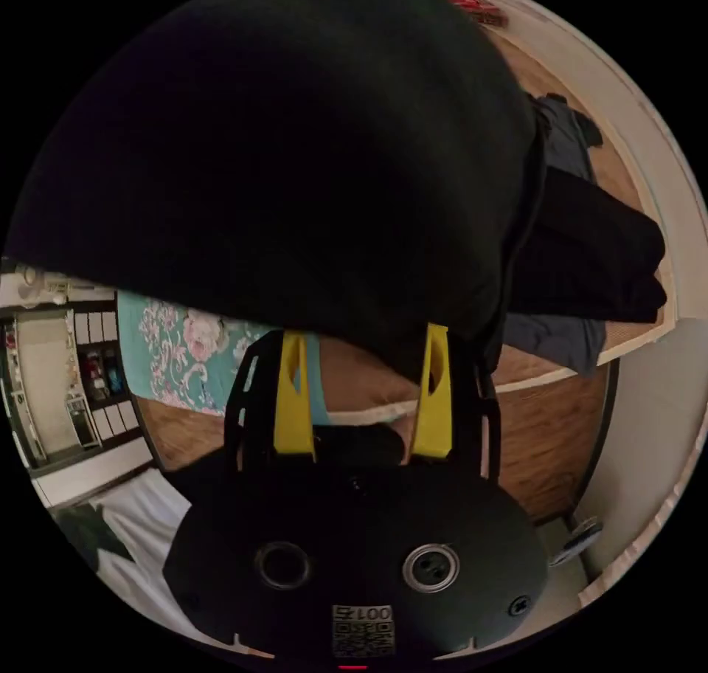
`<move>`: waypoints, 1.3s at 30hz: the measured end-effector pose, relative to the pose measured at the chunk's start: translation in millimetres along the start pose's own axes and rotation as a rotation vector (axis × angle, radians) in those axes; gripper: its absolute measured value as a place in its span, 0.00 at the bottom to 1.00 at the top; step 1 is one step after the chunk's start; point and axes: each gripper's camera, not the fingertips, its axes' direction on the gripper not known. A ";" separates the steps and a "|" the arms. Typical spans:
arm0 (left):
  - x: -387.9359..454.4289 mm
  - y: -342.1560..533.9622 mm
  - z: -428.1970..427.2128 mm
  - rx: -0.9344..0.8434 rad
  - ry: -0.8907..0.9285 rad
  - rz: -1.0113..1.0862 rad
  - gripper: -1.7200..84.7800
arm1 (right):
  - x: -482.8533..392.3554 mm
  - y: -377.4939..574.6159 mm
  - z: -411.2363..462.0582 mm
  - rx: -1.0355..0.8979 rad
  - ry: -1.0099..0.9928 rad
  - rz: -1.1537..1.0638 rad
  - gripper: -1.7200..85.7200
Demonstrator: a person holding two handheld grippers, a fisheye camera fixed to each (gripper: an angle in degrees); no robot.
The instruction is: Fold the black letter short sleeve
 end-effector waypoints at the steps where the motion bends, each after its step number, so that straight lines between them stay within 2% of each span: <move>1: 3.6 4.5 -7.1 0.020 0.014 -0.007 0.00 | 4.1 -3.7 1.3 0.012 -0.001 0.017 0.18; 2: 10.9 15.4 -22.1 0.057 0.018 -0.021 0.00 | 13.2 -8.6 -1.3 0.054 0.003 0.051 0.09; 4: 19.9 36.7 -47.5 0.107 -0.026 -0.042 0.00 | 31.2 -13.1 -15.2 0.129 -0.045 0.101 0.06; 7: 17.9 86.8 -95.4 0.178 -0.136 -0.167 0.00 | 65.6 -10.4 -65.3 0.285 -0.222 0.109 0.04; 11: -0.2 189.2 -154.8 0.355 -0.112 -0.415 0.00 | 79.3 10.6 -168.1 0.450 -0.215 -0.218 0.04; 14: 6.4 255.5 -184.3 0.465 -0.090 -0.476 0.01 | 67.1 31.2 -241.3 0.552 -0.155 -0.462 0.04; 17: 23.8 311.0 -213.3 0.490 -0.242 -0.523 0.01 | 43.0 46.8 -308.0 0.655 -0.140 -0.608 0.04; 23: 40.5 434.0 -286.9 0.636 -0.376 -0.531 0.02 | -56.1 79.6 -380.1 0.852 -0.036 -0.870 0.04; 27: 37.4 539.5 -334.7 0.701 -0.412 -0.530 0.01 | -136.9 107.1 -397.7 0.870 0.035 -0.980 0.04; 30: 11.4 608.4 -355.5 0.679 -0.391 -0.550 0.01 | -193.3 121.0 -398.9 0.842 0.002 -0.982 0.04; 34: -30.9 669.9 -363.5 0.613 -0.357 -0.594 0.01 | -262.3 127.1 -390.9 0.800 0.049 -0.938 0.04; 37: -63.7 710.6 -377.3 0.676 -0.315 -0.606 0.01 | -305.3 116.4 -381.2 0.732 0.113 -0.923 0.03; 39: -99.1 719.6 -378.3 0.662 -0.206 -0.553 0.02 | -333.6 92.1 -374.0 0.664 0.066 -0.917 0.03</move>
